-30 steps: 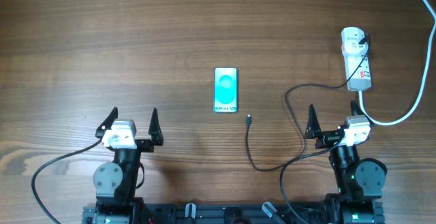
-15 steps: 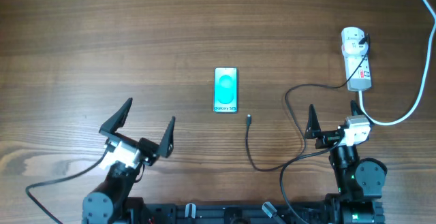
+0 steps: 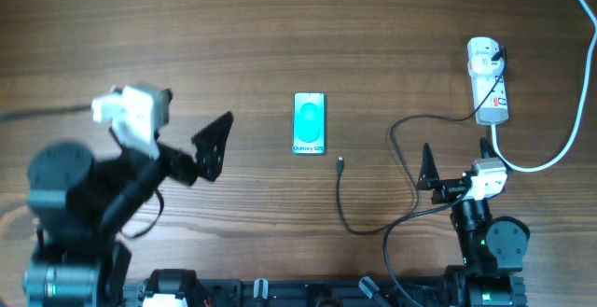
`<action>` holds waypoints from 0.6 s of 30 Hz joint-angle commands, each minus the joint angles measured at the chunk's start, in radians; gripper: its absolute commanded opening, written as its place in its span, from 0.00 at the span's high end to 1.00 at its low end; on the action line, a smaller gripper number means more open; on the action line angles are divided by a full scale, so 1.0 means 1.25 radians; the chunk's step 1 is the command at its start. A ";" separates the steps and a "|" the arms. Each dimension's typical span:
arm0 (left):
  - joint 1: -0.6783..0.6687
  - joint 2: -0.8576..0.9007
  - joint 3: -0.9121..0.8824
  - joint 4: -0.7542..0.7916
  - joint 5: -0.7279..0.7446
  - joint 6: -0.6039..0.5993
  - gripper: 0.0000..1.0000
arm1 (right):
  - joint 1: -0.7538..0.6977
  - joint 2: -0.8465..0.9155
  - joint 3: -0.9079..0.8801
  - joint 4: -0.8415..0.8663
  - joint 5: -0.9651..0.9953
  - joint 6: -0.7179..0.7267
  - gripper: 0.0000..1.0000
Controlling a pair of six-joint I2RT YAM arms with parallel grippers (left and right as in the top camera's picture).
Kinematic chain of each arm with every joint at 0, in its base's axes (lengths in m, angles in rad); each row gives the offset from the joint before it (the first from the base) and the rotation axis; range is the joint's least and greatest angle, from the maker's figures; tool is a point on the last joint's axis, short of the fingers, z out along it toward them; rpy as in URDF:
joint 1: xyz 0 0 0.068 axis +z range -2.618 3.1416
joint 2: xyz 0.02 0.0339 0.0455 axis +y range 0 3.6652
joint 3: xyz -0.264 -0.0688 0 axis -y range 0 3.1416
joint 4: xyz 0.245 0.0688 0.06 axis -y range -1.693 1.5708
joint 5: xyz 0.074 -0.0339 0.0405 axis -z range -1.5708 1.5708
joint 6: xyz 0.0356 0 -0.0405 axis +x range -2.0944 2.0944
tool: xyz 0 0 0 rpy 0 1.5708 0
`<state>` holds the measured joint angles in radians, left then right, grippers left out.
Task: Plug charger to phone and switch on socket
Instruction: 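Move the left gripper over the blue phone and lower onto it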
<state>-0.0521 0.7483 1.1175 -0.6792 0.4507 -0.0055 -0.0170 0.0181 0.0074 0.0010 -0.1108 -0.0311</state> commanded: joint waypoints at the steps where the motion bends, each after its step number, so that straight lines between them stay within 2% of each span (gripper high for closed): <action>1: 0.003 0.079 0.043 -0.005 0.174 -0.002 0.00 | -0.002 -0.003 -0.002 0.003 0.005 0.005 0.00; 3: 0.003 0.109 0.055 -0.023 0.179 -0.014 0.00 | -0.002 -0.003 -0.002 0.003 0.005 0.005 0.00; 6: -0.029 0.174 0.122 -0.132 0.055 -0.044 0.00 | -0.002 -0.003 -0.002 0.003 0.005 0.005 0.00; 10: -0.179 0.354 0.305 -0.337 -0.133 -0.046 0.00 | -0.002 -0.003 -0.002 0.003 0.005 0.004 0.00; 12: -0.245 0.450 0.373 -0.388 -0.195 -0.105 0.00 | -0.002 -0.003 -0.002 0.003 0.005 0.005 0.00; 15: -0.313 0.586 0.408 -0.411 -0.216 -0.155 0.00 | -0.002 -0.003 -0.002 0.003 0.005 0.005 0.00; 18: -0.355 0.681 0.408 -0.403 -0.214 -0.155 0.00 | -0.002 -0.003 -0.002 0.003 0.005 0.004 0.00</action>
<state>-0.4583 1.5326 1.6085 -1.1851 0.2081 -0.1696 -0.0170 0.0185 0.0074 0.0010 -0.1108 -0.0311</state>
